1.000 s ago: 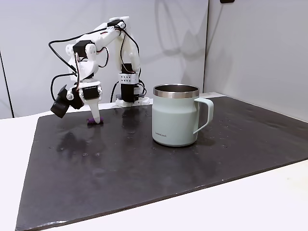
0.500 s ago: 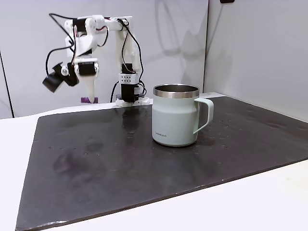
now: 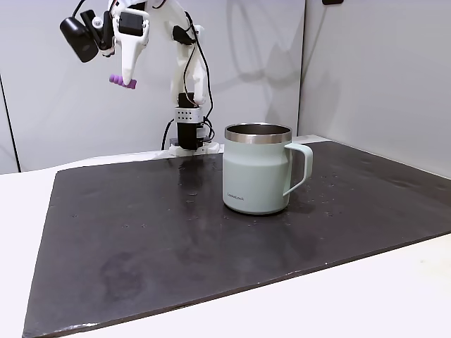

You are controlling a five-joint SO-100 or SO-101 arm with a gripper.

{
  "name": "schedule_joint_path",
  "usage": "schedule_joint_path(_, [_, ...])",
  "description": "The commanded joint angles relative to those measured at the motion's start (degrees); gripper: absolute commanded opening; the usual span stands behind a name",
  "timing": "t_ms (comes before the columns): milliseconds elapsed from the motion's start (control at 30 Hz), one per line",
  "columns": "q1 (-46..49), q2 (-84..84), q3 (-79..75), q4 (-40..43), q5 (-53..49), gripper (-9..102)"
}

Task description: Grasp a pengrip and put it in the cup.

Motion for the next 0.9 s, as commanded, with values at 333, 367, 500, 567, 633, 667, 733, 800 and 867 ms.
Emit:
schedule_joint_path(333, [-10.02, -2.99, -14.85, 0.35, 8.26, 0])
schedule_joint_path(367, [-11.25, -4.04, -16.08, 0.35, 9.40, 0])
schedule_joint_path(500, [-17.14, -8.53, -21.88, 0.44, 13.89, 0])
schedule_joint_path(567, [-19.95, -10.81, -24.26, 0.44, 16.08, 0])
schedule_joint_path(633, [-22.76, -13.18, -26.19, 0.44, 17.93, 0])
schedule_joint_path(667, [-23.91, -14.59, -27.51, 0.44, 18.90, 0])
schedule_joint_path(733, [-26.37, -17.31, -30.23, 0.44, 20.48, 0])
schedule_joint_path(800, [-28.65, -19.86, -33.05, 0.44, 21.97, 0])
schedule_joint_path(867, [-30.85, -22.06, -35.33, 0.44, 23.20, 0])
